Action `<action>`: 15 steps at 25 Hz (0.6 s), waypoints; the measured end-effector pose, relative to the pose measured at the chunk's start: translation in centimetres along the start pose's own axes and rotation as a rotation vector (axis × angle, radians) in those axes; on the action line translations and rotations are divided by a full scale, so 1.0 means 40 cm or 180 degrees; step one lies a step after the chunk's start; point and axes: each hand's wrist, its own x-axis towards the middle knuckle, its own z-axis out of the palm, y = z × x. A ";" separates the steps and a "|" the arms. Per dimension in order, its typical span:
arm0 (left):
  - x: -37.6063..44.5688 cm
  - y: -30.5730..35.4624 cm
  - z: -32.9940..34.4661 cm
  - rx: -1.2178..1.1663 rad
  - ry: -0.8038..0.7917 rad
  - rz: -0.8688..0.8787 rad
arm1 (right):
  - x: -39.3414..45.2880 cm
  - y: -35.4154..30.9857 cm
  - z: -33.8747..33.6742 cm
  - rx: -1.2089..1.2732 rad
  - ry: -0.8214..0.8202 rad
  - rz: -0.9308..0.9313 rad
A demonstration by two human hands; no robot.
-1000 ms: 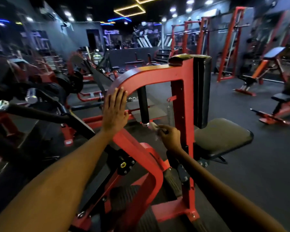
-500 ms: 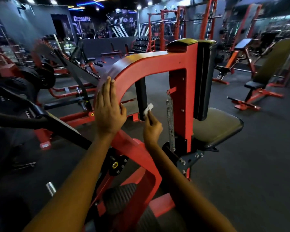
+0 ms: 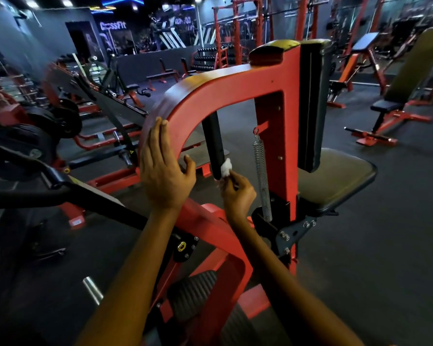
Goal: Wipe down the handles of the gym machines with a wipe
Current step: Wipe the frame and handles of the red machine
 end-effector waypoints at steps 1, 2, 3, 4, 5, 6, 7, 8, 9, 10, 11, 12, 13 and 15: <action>0.000 0.000 -0.001 0.0005 -0.0003 0.0010 | 0.011 -0.010 0.005 0.0064 0.0036 0.0065; 0.000 0.001 -0.002 0.0020 0.0001 0.0021 | 0.020 -0.032 0.011 0.0168 0.0053 0.0072; -0.001 0.001 -0.005 0.0030 0.0009 0.0029 | 0.025 -0.056 0.017 0.0296 0.0033 0.0011; -0.001 0.002 -0.006 0.0030 0.0013 0.0038 | 0.025 -0.073 0.021 0.0415 -0.0025 -0.0052; 0.000 0.003 -0.007 0.0027 0.0017 0.0044 | 0.021 -0.080 0.019 0.0498 -0.0088 -0.0137; 0.001 0.004 -0.008 0.0026 0.0018 0.0045 | 0.015 -0.069 0.017 0.0482 -0.0112 -0.0157; 0.001 0.005 -0.010 0.0025 0.0019 0.0040 | 0.008 -0.049 0.011 0.0392 -0.0096 -0.0116; 0.000 0.005 -0.010 0.0025 0.0027 0.0029 | 0.005 -0.027 0.008 0.0274 -0.0055 0.0015; 0.000 0.006 -0.009 0.0028 0.0036 0.0016 | 0.009 -0.012 0.009 0.0176 -0.0040 0.0164; 0.000 0.008 -0.006 0.0033 0.0041 -0.0003 | 0.022 -0.012 0.016 0.0120 -0.0093 0.0297; 0.000 0.010 -0.004 0.0034 0.0047 -0.0034 | 0.040 -0.027 0.028 0.0091 -0.0183 0.0304; 0.001 0.012 -0.001 0.0031 0.0059 -0.0071 | 0.060 -0.051 0.043 0.0080 -0.0259 0.0203; 0.001 0.013 0.001 0.0029 0.0076 -0.0109 | 0.076 -0.077 0.053 0.0131 -0.0334 0.0024; 0.001 0.012 0.003 0.0017 0.0103 -0.0141 | 0.078 -0.110 0.049 0.0341 -0.0401 -0.0375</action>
